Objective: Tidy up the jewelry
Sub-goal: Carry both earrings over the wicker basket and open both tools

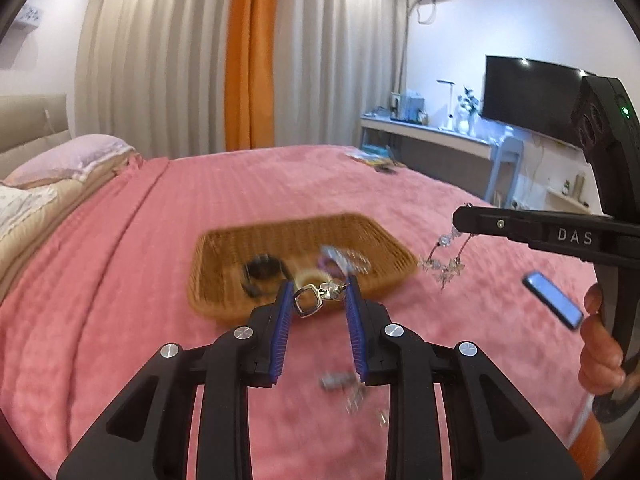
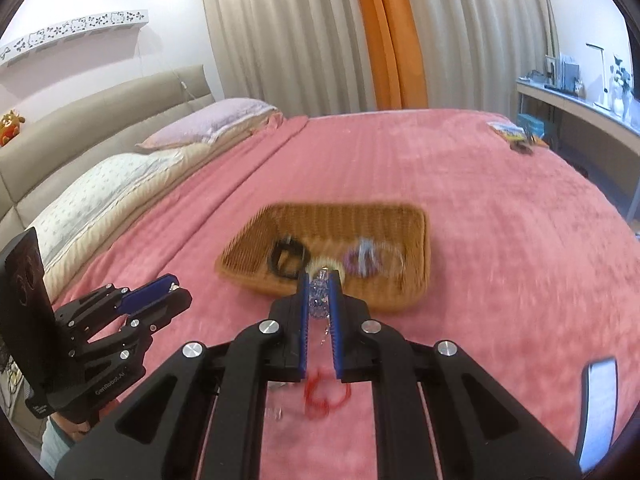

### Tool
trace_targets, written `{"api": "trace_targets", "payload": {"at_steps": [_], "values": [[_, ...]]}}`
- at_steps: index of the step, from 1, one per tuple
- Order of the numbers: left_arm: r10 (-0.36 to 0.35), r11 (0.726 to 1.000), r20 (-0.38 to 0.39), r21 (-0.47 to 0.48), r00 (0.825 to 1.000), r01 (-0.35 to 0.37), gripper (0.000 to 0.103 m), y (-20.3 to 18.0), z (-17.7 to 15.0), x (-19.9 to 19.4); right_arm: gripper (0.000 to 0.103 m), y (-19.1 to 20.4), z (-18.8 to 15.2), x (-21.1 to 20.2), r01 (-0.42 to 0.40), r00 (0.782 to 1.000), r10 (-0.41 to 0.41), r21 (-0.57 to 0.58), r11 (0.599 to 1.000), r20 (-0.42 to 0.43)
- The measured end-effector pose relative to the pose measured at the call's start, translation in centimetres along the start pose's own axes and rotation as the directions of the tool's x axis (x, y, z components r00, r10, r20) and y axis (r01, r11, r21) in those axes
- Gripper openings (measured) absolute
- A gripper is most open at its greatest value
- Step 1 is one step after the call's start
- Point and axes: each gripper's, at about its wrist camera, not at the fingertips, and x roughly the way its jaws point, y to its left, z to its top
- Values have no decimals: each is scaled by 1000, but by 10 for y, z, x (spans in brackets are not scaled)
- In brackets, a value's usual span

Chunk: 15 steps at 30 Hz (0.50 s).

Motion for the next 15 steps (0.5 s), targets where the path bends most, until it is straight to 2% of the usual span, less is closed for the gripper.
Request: {"api": "trace_targets", "payload": {"at_steps": [4,8,15], "values": [[23,997,-14,-68,1000,-24,25,22,20,44,8,-4,27,32,8,1000,-8,10,1000,-3],[52,995,-44,-88,998,-56,25,36,25,79,8,-12,48,71,15,1000,-15,23,1000,-16],[112,988,-91,-98,990,-121,25,57,28,125,8,-23,65,150,13,995,-7,58,998,-104]]}}
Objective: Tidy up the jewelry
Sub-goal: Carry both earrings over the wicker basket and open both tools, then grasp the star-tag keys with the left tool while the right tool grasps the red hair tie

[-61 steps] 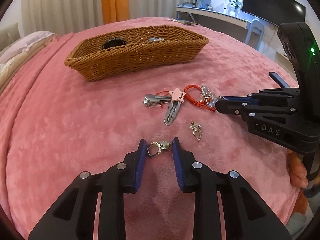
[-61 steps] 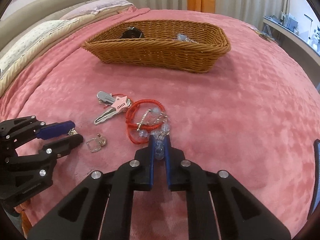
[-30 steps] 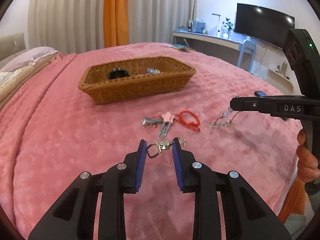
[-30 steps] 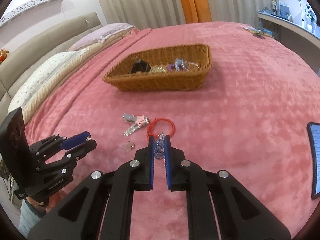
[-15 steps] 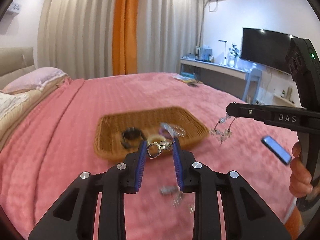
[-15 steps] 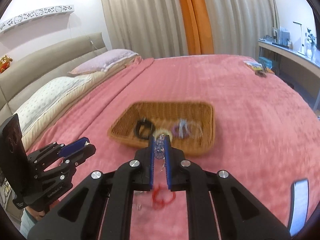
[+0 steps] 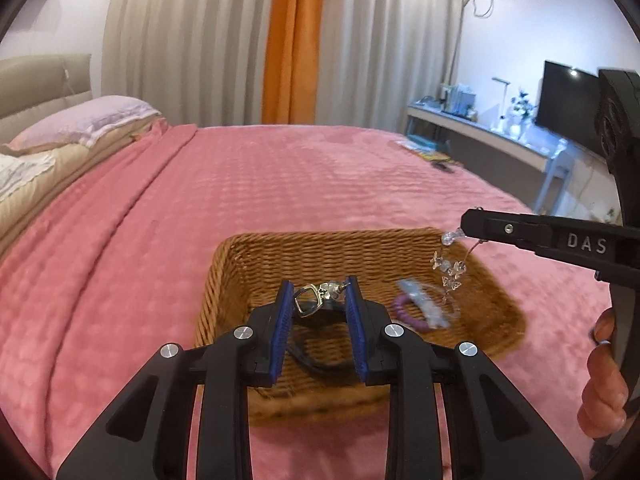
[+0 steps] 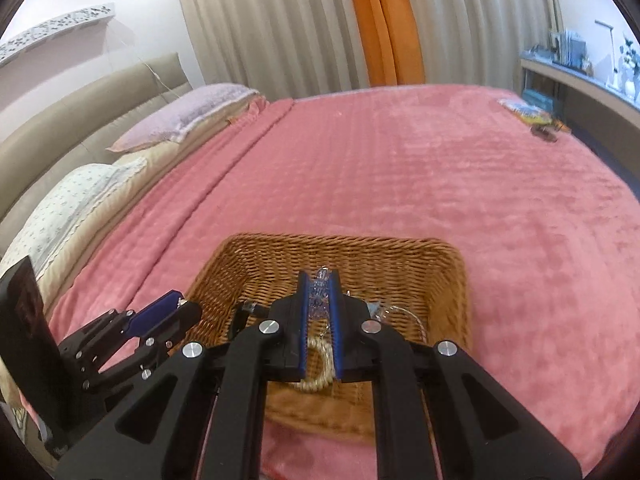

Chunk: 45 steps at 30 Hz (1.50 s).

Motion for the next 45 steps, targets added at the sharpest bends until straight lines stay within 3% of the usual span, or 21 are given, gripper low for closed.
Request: {"api": "trace_targets", "payload": {"at_steps": [4,17,18,20,24,35,41,45], "values": [[32,999,-30,20,999,-32,25,3,-2,21,8,4,5,32,5,999,-5,-12,1000,-42],[5,1000,-88,7,996,-4,26,9,-13,40,8,-7,-10,84,32,987,-28,21,999,-156],[3,1000,-89,7,996,-2,26,9,-13,39,9,-9,-12,85,30,986,-25,28,999,-167],[-7,1000,-90,2,996,7,28,8,-13,36,22,-11,-13,84,29,983,-22,39,999,-181],[-38,999,-52,-21,998,37,50,9,-10,15,26,-11,-13,63,35,988,-30,35,999,-153],[-131,991,72,15,989,130,50,-10,-10,-90,26,16,-19,-53,11,1000,-11,-23,1000,2],[-150,988,108,58,983,144,51,-25,-20,-135,26,32,-31,-110,3,998,1,-60,998,70],[-161,986,98,60,982,156,52,-28,-34,-149,26,35,-56,-127,17,997,-12,-76,997,70]]}}
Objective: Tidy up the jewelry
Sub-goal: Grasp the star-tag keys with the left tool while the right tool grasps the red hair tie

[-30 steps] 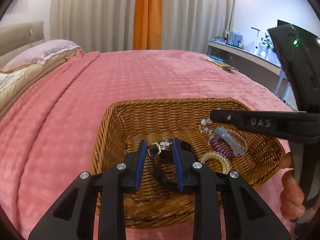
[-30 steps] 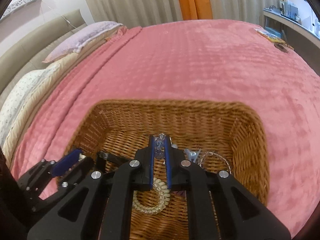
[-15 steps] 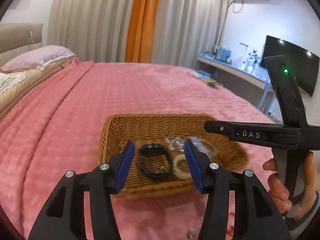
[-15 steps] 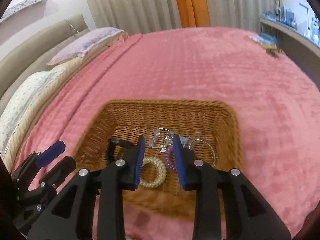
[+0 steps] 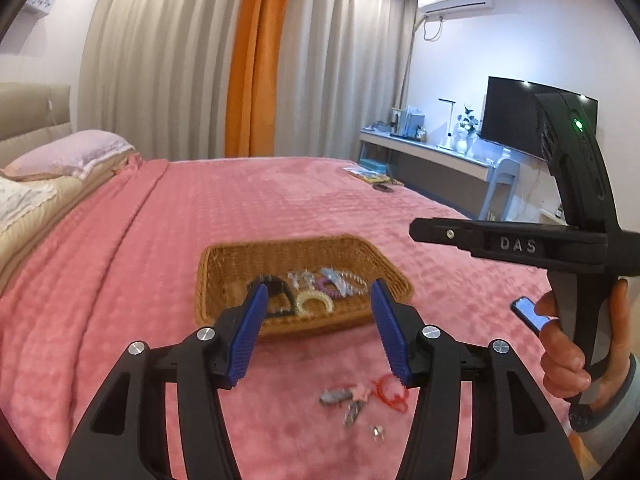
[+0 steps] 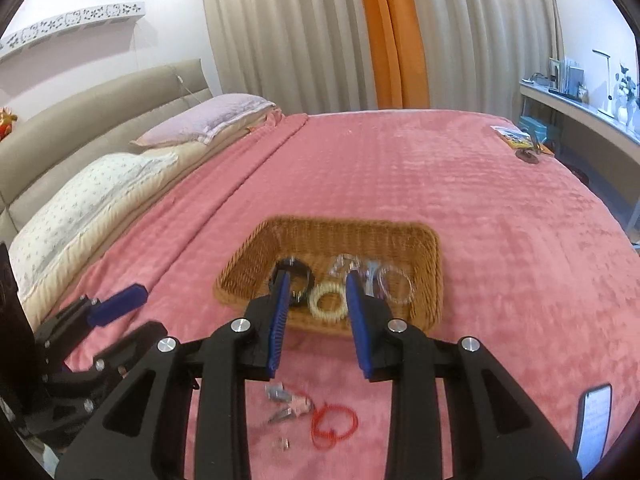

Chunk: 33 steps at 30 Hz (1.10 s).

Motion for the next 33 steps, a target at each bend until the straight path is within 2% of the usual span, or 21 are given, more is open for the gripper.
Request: {"api": "trace_targets", "payload": {"at_steps": [5,9,11,13,15,17,21,26,29,31,33], "values": [[-37,999,-68,-32,997,35,52,0,-31,3,26,-7,-37,7,-3,998,4,12,1000,-56],[-62,998,-159,-40,985,56,52,-1,-60,19,26,-18,-73,27,-1,992,5,33,999,-129],[-65,998,-240,-42,969,56,50,0,-75,37,26,-23,-88,39,16,986,-10,36,999,-164],[-70,997,-292,-56,954,56,44,1,-87,52,26,-30,-103,54,23,979,-13,44,999,-205],[-119,991,-340,-104,933,89,36,6,-96,67,26,-36,-114,67,9,971,6,61,998,-238],[-136,988,-368,-113,920,101,36,7,-102,76,26,-40,-120,75,-5,965,24,72,997,-260],[-127,992,-416,-79,901,103,36,1,-108,92,26,-41,-128,87,-16,958,36,72,997,-284],[-78,997,-442,-16,894,80,36,-14,-106,105,26,-39,-132,93,-2,953,18,52,999,-301],[-37,998,-439,32,897,57,36,-22,-105,109,26,-36,-134,94,15,953,-4,33,999,-302],[-35,997,-441,44,897,60,35,-26,-104,112,26,-34,-134,97,25,952,-18,21,999,-306],[-31,997,-444,54,895,61,29,-28,-104,114,26,-33,-134,97,31,952,-27,10,999,-304]]}}
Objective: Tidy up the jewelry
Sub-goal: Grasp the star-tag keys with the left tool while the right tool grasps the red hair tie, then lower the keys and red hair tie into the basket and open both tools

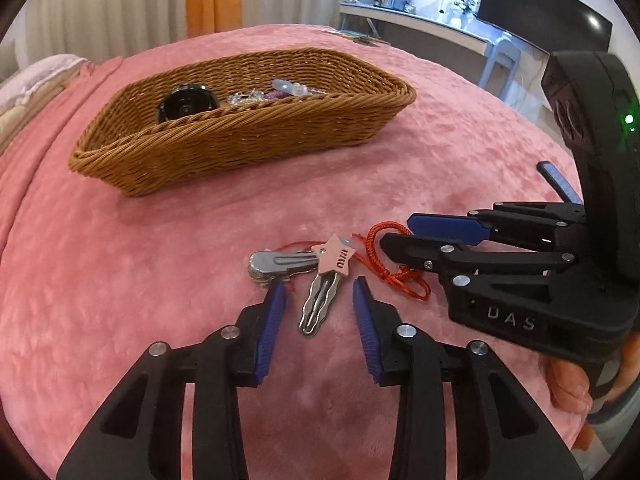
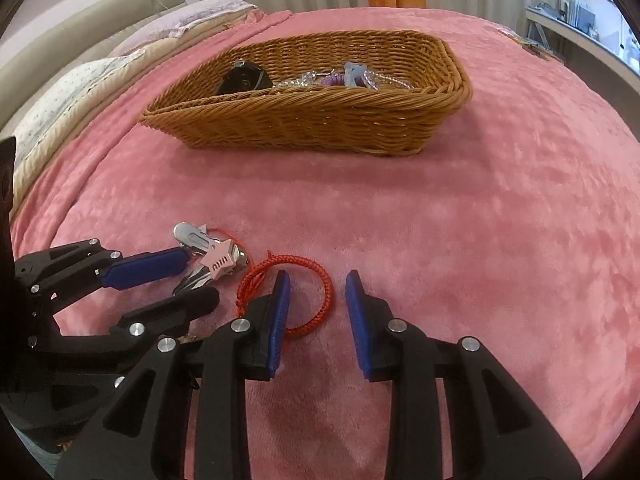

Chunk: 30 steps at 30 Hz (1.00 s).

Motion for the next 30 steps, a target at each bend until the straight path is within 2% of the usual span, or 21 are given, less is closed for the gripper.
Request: {"api": "trace_targets", "payload": {"at_steps": [3,6,11,13,16,19,25,27,30], "values": [[4,1000,2,12,1000,-4,18,-2,-1,0,26,2,0,1,14,1000,-14,-14,1000,4],[1,1000,7,13,1000,-1,12,-3,-1,0,22,7,1,3,32,999,-32,-35,999,3],[4,1000,32,15,999,-5,12,-3,-3,-4,7,15,0,3,46,999,-45,-70,997,9],[-14,1000,52,-2,999,14,12,1,-4,-10,5,15,-1,2,44,999,-44,-72,996,14],[-64,997,90,-40,994,68,12,8,-7,-22,4,15,-3,0,34,999,-33,-71,997,17],[-78,994,122,-63,989,87,12,11,-11,-32,3,17,-4,-3,23,1000,-21,-79,997,22],[-62,994,178,-74,982,76,12,18,-12,-55,3,15,-2,-19,-6,999,9,-69,998,47],[-27,997,201,-66,979,41,12,17,-10,-64,3,15,1,-25,-11,998,15,-70,997,53],[-14,997,248,-70,969,33,12,16,-6,-80,3,17,7,-40,-17,996,23,-76,997,82]]}}
